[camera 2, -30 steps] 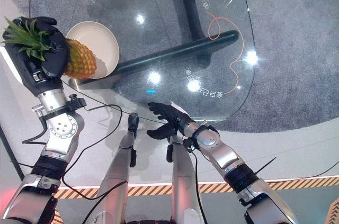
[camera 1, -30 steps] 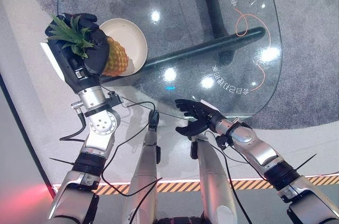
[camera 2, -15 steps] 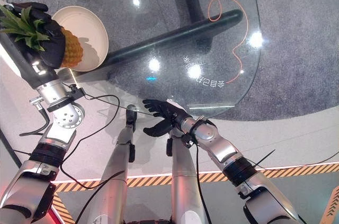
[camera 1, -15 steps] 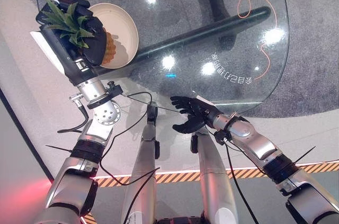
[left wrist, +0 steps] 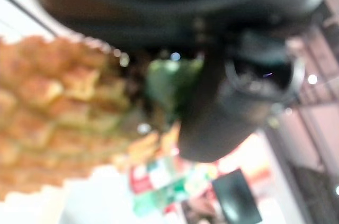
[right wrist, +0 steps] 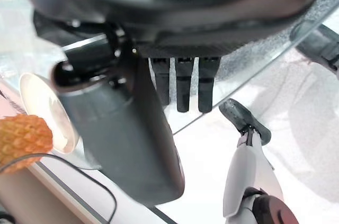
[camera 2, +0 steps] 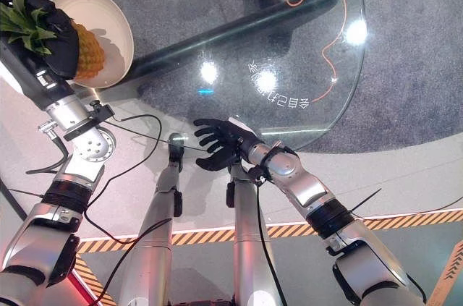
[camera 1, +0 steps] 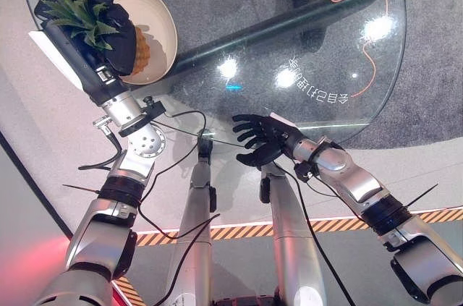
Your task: Pick up the fruit to the plate
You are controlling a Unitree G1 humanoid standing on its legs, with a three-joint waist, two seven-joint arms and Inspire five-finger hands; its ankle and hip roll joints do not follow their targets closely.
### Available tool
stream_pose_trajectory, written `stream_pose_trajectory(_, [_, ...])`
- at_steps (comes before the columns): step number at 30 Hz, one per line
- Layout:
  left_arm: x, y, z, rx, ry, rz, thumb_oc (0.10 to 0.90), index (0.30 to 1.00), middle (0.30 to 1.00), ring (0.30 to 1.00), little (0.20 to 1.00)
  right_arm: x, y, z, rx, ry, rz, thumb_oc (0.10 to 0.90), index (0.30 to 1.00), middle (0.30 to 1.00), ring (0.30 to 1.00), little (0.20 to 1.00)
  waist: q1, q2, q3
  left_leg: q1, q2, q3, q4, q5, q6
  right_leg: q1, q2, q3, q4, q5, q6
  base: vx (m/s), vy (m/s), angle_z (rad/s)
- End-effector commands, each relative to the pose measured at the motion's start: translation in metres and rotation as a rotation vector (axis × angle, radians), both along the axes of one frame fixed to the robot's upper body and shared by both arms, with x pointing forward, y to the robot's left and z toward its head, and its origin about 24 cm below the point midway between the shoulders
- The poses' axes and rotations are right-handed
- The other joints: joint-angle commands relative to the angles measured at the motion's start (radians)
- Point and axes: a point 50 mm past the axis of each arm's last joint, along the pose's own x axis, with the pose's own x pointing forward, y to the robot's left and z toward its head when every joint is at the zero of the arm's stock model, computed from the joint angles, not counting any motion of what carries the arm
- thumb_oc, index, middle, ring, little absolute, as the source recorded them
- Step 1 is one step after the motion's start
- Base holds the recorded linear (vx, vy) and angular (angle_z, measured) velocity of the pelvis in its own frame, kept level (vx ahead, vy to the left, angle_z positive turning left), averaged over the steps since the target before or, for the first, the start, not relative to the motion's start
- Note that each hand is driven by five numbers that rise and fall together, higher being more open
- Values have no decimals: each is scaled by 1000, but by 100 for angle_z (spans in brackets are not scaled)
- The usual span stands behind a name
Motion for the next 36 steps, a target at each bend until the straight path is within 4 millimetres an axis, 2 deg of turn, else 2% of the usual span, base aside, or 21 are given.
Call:
stream_pose_trajectory(1, [-15,-5,40,-51,-287,-77,100,300,300,300,200,-12,13,-15,2,66,83,800,900,900,900,900,-9,51,-26,-44,-88,80,128,-107,37,-33,71,-15,-122,137,20,-9,36,-3])
stream_pose_trajectory(7, [-12,-8,50,-25,-298,-62,100,300,300,300,200,-7,12,-9,1,45,77,800,900,900,900,900,-14,55,-26,-72,-92,83,140,-104,33,-59,72,-9,-118,149,22,-2,32,-7])
stream_pose_trajectory(21, [5,7,62,-38,-199,45,100,300,300,300,200,2,12,2,1,27,78,800,900,900,900,900,-33,44,-26,-122,-85,91,164,-104,22,-99,73,-8,-115,164,21,0,2,0])
stream_pose_trajectory(28, [10,9,65,-21,-169,96,100,300,300,300,200,4,13,3,3,17,80,800,900,900,900,900,-38,40,-26,-146,-85,87,171,-104,16,-120,74,-7,-113,169,22,0,0,0])
stream_pose_trajectory(36, [13,16,59,-51,-131,112,100,300,300,300,200,4,17,3,7,11,83,800,900,900,900,900,-36,38,-26,-134,-88,84,158,-99,16,-109,73,-9,-127,171,22,0,0,0])
